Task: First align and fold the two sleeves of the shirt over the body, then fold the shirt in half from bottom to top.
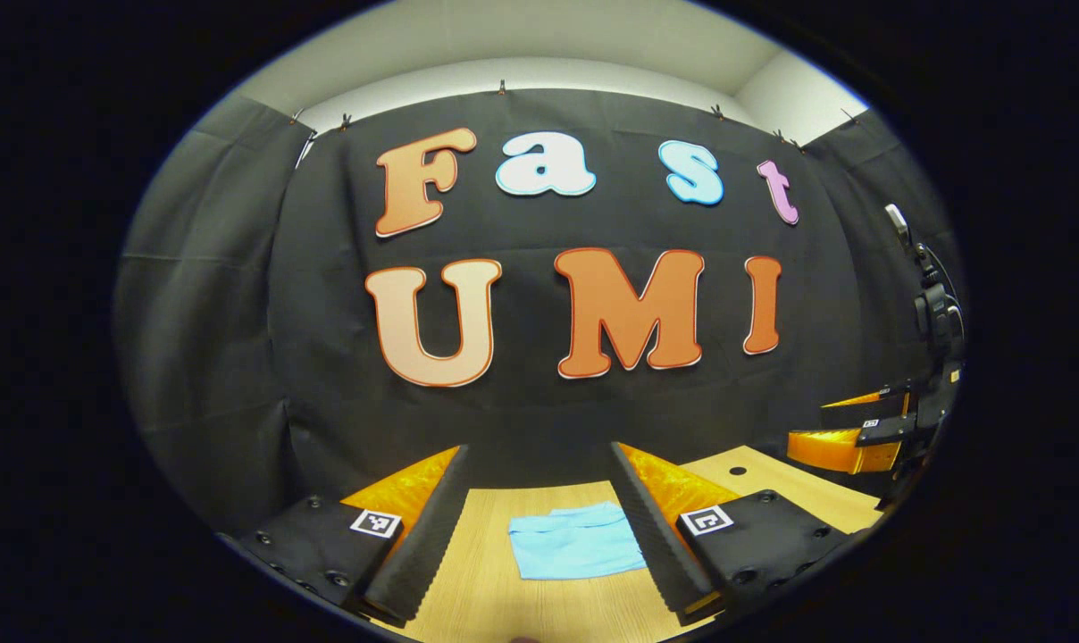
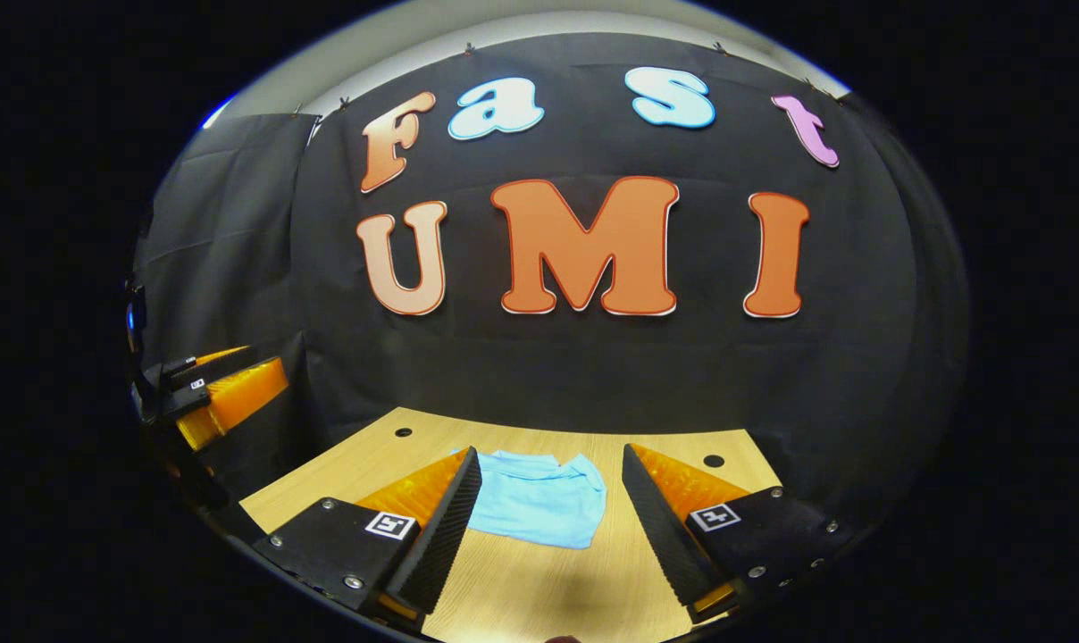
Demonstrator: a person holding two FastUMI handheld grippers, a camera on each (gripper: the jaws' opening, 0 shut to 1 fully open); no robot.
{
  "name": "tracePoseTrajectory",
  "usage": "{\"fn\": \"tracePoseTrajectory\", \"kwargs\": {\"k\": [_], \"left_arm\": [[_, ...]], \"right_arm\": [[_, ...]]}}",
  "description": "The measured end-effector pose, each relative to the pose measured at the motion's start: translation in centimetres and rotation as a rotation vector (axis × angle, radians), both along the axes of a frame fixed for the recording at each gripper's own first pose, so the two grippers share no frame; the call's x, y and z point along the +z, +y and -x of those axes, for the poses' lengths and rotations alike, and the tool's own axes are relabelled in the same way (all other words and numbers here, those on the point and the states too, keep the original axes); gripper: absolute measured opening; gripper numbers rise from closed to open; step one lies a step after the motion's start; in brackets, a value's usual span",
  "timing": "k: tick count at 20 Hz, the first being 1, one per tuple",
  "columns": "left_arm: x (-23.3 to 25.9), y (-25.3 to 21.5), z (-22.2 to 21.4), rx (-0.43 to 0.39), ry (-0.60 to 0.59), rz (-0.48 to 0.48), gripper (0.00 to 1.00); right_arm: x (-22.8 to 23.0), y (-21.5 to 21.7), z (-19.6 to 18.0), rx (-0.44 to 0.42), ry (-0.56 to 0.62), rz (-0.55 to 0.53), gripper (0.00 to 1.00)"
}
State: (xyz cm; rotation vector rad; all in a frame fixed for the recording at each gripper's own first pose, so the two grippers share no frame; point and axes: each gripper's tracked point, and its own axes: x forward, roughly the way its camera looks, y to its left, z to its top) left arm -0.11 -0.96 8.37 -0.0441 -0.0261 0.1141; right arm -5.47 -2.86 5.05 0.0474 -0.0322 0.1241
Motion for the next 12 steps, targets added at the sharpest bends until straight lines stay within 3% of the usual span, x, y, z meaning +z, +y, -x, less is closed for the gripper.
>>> {"fn": "tracePoseTrajectory", "kwargs": {"k": [1, 4, 9, 12], "left_arm": [[0.6, -0.3, 0.1, 0.002, -0.015, 0.008, 0.99], [1.0, -0.6, 0.4, 0.010, -0.026, 0.056, 0.98], [2.0, 0.6, 0.4, 0.055, -0.050, 0.055, 0.98], [2.2, 0.7, 0.7, 0.064, -0.060, 0.043, 0.98]], "right_arm": [[0.7, 0.0, 0.3, 0.009, -0.013, -0.003, 1.00], [1.8, -0.8, 1.0, -0.014, -0.060, -0.009, 0.97], [1.7, -2.0, 1.6, -0.078, -0.108, 0.027, 0.98], [1.3, -1.3, 2.2, -0.067, -0.115, 0.026, 0.97]]}}
